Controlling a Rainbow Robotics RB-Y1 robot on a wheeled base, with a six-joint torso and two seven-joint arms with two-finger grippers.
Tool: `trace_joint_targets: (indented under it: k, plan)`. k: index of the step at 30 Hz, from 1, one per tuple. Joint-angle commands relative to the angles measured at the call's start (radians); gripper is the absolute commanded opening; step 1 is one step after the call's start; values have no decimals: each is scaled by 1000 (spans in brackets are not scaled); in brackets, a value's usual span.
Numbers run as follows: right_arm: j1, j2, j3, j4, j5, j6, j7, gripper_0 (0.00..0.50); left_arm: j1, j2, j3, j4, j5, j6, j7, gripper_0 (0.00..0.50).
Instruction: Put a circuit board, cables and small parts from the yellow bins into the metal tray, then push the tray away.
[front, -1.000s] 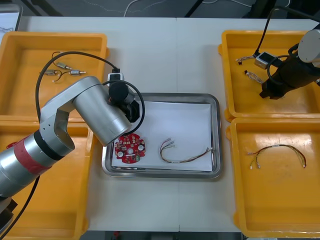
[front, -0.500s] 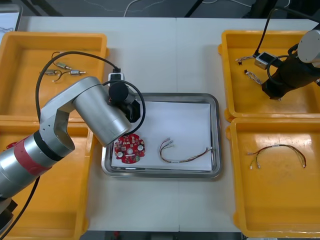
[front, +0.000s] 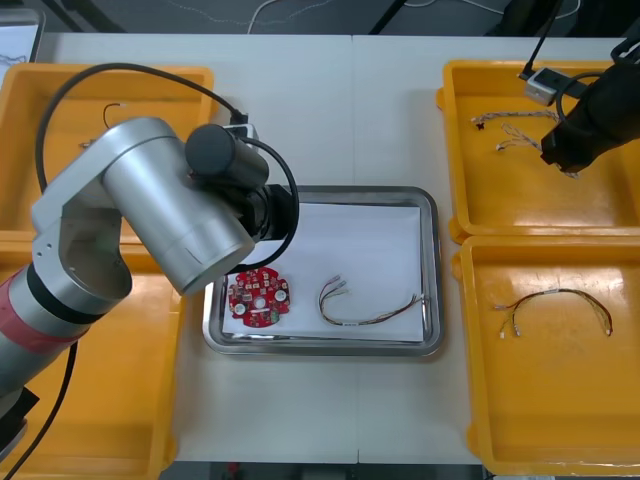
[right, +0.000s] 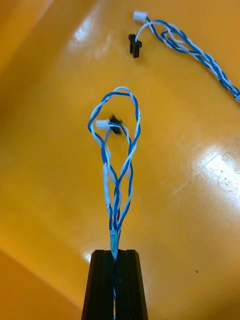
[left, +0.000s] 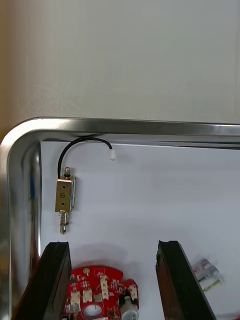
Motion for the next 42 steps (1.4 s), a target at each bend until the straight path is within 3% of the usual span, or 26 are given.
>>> trace_joint_targets:
  k: [1, 8, 14, 21, 27, 33, 42]
  plan:
    - [-12, -50, -120, -71, -13, 94, -4, 0, 1, 16, 97, -96, 59, 72, -16, 500]
    - [1, -52, -261, -149, -10, 283, 12, 0, -42, 31, 270, -120, 188, 267, -139, 500]
    - [69, -52, -339, -296, 0, 366, 30, 0, -54, 82, 359, -93, 238, 284, -272, 500]
    - [182, -15, -367, -542, 10, 372, 49, 0, -59, 137, 439, 19, 288, 242, -453, 500]
    - [244, 71, -361, -761, 6, 401, 62, 0, -68, 174, 497, 162, 320, 176, -599, 500]
    - [245, 139, -275, -878, 7, 418, 58, 0, -101, 194, 546, 317, 357, 112, -720, 500]
    - [239, 189, -66, -930, 53, 285, 24, 0, -148, 235, 574, 533, 360, -43, -923, 500]
